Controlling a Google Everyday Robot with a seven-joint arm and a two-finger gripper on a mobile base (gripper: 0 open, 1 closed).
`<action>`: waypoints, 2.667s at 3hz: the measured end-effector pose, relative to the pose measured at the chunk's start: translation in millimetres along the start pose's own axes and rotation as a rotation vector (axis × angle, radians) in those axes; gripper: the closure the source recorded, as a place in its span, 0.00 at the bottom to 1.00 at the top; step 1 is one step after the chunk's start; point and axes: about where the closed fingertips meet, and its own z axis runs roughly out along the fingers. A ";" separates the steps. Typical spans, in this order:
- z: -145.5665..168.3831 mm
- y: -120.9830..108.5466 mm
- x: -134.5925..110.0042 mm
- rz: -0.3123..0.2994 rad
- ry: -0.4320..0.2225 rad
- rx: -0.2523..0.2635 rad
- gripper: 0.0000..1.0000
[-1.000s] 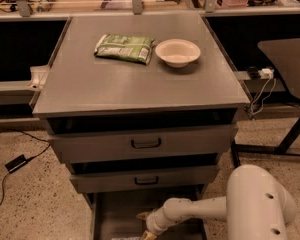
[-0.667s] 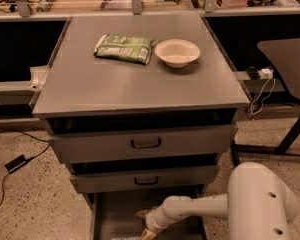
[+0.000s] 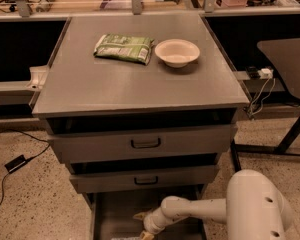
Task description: Pick blue plastic bottle from bottom drawer and place on counter
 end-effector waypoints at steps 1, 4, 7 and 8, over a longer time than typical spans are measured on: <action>4.0 10.3 -2.6 0.011 0.001 -0.032 0.28; 36.4 34.9 27.5 0.002 0.002 -0.099 0.46; -54.6 -2.2 -30.9 -0.111 -0.134 0.141 1.00; -126.6 7.4 -68.0 -0.187 -0.169 0.262 1.00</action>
Offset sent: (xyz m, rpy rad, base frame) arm -0.0338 -0.0017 -0.0447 -0.0568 0.0988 0.0477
